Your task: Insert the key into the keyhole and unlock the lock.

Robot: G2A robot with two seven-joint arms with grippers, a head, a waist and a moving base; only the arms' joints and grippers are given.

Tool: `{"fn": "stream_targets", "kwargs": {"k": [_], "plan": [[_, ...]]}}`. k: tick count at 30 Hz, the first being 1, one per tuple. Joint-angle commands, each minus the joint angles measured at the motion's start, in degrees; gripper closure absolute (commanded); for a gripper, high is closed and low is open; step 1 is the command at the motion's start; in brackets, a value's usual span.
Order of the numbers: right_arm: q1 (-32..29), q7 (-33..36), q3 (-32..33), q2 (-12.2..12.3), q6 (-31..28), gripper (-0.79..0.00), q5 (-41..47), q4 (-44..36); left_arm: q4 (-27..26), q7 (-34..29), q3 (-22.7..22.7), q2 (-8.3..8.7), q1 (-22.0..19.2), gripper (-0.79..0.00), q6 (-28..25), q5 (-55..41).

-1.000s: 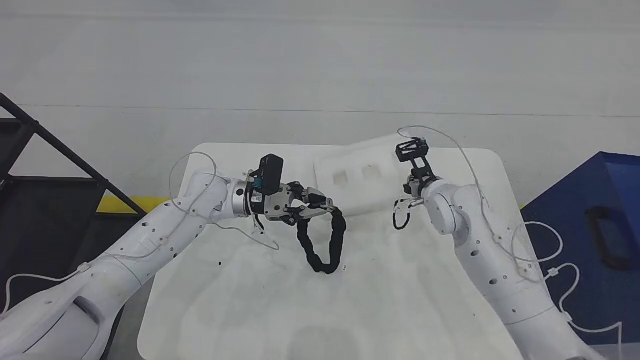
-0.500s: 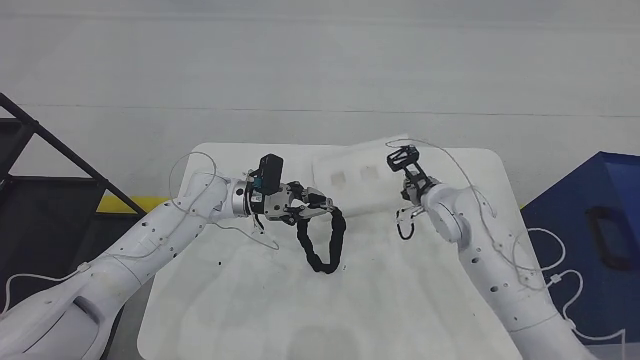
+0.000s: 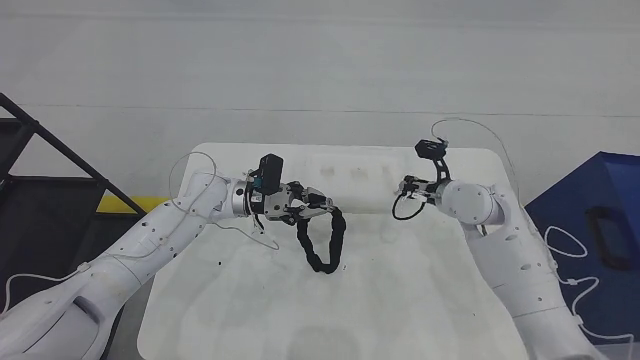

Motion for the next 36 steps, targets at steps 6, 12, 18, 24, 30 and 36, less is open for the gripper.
{"fn": "stream_targets", "kwargs": {"k": [6,12,18,24,30,36], "plan": [[-0.2,-2.0,-5.5,0.3,3.1,0.0,-18.1,-5.8,0.0,0.0,0.0,0.0,0.0,0.0,0.0,0.0],[-0.5,-1.2,-11.2,0.2,3.7,0.0,-31.8,-9.7,0.0,0.0,0.0,0.0,0.0,0.0,0.0,0.0],[-0.4,-0.1,-9.8,-0.2,4.3,0.0,-27.8,-9.7,0.0,0.0,0.0,0.0,0.0,0.0,0.0,0.0],[-1.5,1.8,-3.9,0.2,4.1,0.0,-18.8,-11.6,0.0,0.0,0.0,0.0,0.0,0.0,0.0,0.0],[-5.2,5.7,2.1,1.1,1.4,0.0,-10.4,-20.6,0.0,0.0,0.0,0.0,0.0,0.0,0.0,0.0],[-9.3,10.3,5.6,1.7,1.8,0.0,-4.4,-29.5,0.0,0.0,0.0,0.0,0.0,0.0,0.0,0.0]]}}
